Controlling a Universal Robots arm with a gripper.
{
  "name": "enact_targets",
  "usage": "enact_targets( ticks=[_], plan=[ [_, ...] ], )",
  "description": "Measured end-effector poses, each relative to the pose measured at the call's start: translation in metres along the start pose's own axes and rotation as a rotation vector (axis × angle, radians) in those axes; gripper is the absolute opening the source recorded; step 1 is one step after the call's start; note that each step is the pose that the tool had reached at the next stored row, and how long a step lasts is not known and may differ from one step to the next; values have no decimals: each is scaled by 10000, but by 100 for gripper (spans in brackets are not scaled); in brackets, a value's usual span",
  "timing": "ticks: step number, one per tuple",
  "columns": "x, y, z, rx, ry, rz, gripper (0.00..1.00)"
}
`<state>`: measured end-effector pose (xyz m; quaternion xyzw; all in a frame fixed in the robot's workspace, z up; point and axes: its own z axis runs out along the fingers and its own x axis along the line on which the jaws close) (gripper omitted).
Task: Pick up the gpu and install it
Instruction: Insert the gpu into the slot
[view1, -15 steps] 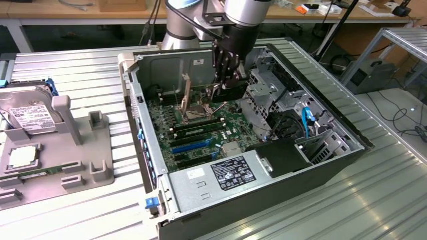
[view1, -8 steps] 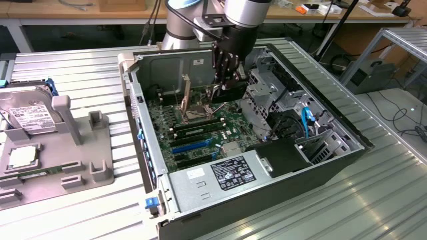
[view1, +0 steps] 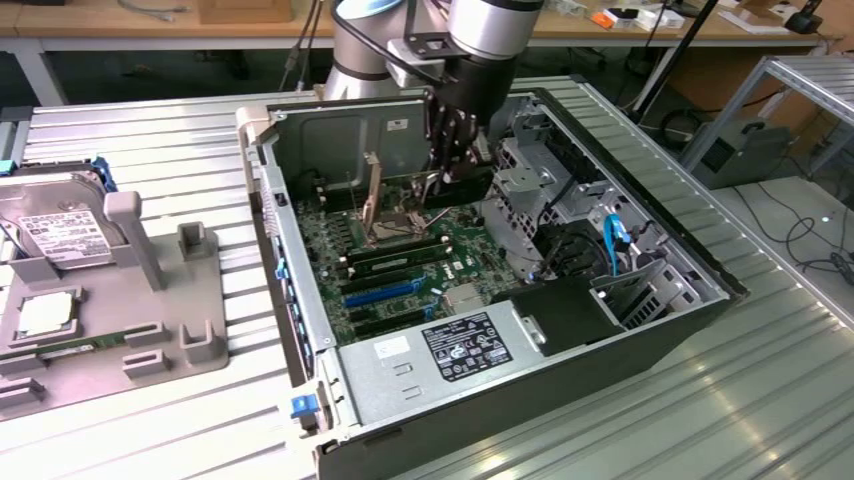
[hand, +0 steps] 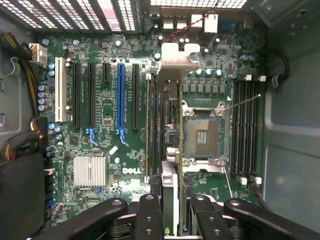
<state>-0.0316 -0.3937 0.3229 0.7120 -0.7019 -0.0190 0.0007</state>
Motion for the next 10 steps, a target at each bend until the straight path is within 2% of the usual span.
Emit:
enact_targets(
  ticks=[5, 10],
  plan=[
    [6, 0, 34, 0, 0, 3, 27],
    [111, 2, 34, -1, 0, 0, 27]
  ],
)
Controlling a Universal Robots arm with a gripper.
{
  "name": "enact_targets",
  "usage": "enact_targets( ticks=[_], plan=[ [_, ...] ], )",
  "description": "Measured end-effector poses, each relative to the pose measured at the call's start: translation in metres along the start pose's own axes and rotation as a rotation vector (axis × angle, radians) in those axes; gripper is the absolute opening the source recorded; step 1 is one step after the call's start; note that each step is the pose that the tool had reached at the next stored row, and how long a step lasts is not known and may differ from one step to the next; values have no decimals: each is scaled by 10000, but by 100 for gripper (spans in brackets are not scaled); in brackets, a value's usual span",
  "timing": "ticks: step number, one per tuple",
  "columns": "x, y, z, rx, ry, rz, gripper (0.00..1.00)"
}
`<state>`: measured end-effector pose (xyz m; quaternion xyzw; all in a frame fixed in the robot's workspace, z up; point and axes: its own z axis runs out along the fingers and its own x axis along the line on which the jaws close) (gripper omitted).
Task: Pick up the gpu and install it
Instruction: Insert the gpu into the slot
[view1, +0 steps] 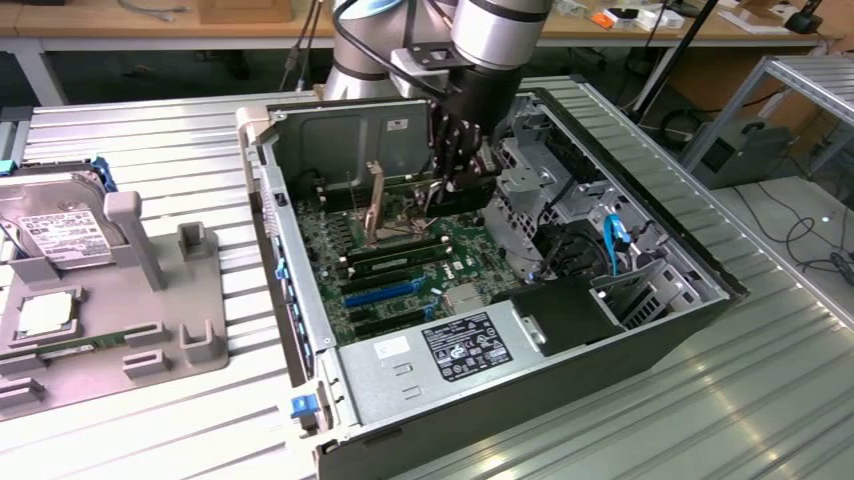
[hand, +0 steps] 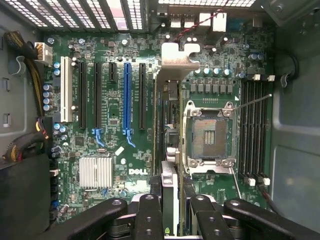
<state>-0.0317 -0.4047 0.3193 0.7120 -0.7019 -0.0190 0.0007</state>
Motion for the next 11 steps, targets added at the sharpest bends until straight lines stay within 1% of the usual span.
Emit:
enact_targets(
  ticks=[3, 11],
  plan=[
    [69, 1, 0, 0, 0, 0, 27],
    [192, 3, 2, 0, 0, 0, 27]
  ],
)
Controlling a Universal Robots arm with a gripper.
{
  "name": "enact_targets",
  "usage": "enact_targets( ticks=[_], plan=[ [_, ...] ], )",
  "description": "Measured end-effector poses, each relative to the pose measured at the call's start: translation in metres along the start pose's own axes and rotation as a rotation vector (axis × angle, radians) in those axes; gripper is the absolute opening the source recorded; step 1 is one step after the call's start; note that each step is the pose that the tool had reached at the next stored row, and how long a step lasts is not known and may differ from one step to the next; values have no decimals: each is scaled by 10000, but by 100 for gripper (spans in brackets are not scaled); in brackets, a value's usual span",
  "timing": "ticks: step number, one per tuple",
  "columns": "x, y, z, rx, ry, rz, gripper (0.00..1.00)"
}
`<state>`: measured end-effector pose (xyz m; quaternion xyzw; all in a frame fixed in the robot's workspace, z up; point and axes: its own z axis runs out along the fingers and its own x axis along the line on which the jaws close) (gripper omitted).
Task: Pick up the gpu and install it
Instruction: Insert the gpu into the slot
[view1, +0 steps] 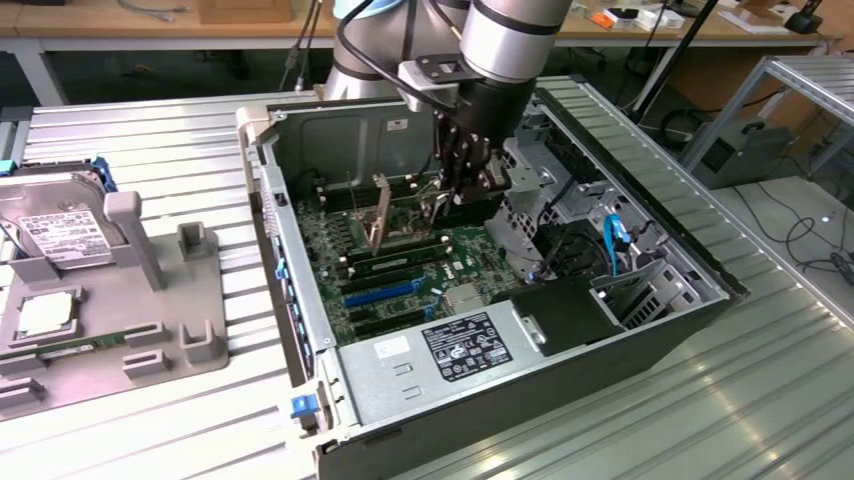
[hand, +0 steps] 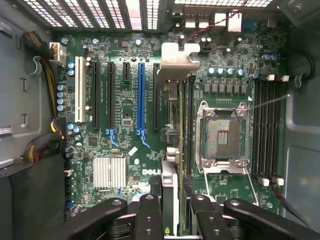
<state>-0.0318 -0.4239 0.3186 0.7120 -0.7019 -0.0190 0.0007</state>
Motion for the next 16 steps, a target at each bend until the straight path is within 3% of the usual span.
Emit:
enact_targets(
  ticks=[12, 16],
  plan=[
    [129, 5, 6, 0, 1, 1, 27],
    [130, 75, 11, 0, 0, 0, 27]
  ],
)
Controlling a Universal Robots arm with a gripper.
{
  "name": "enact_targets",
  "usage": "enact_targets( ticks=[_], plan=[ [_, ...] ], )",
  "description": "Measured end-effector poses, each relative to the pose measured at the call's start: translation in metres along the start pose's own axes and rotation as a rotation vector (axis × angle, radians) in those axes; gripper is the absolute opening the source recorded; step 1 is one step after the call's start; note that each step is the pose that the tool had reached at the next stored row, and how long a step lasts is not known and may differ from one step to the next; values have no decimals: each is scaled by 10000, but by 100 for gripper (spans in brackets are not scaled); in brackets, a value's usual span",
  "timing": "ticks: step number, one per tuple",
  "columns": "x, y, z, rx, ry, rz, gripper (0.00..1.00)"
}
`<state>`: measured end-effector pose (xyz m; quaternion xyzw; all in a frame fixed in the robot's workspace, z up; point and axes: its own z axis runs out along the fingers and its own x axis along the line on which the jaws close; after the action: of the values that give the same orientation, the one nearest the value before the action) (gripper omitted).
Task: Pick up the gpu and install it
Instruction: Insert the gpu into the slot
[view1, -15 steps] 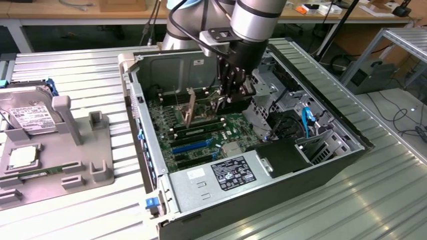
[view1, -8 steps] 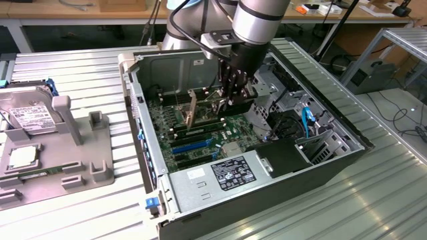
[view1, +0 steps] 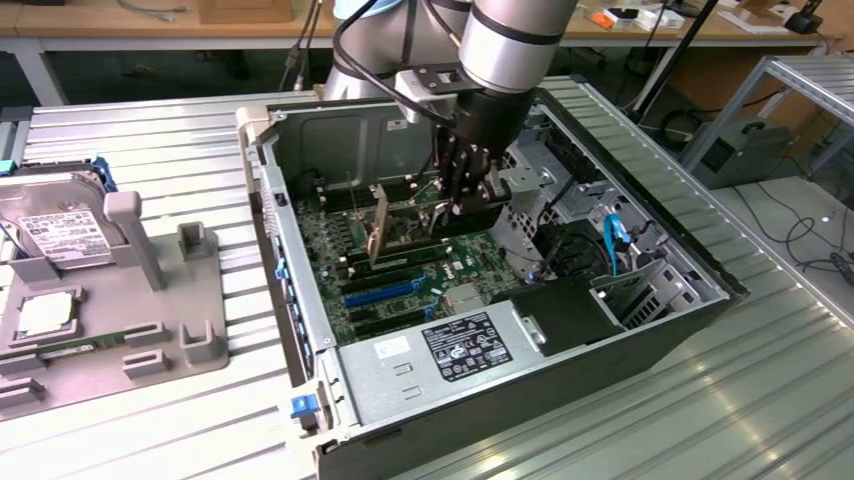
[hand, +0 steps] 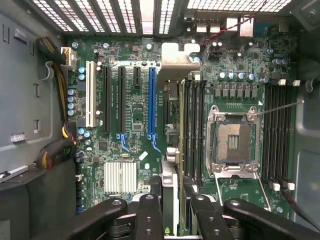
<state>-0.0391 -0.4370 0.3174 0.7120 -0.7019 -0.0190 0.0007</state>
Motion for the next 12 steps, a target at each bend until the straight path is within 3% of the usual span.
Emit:
enact_targets(
  ticks=[12],
  plan=[
    [22, 49, 15, 0, 0, 0, 27]
  ],
)
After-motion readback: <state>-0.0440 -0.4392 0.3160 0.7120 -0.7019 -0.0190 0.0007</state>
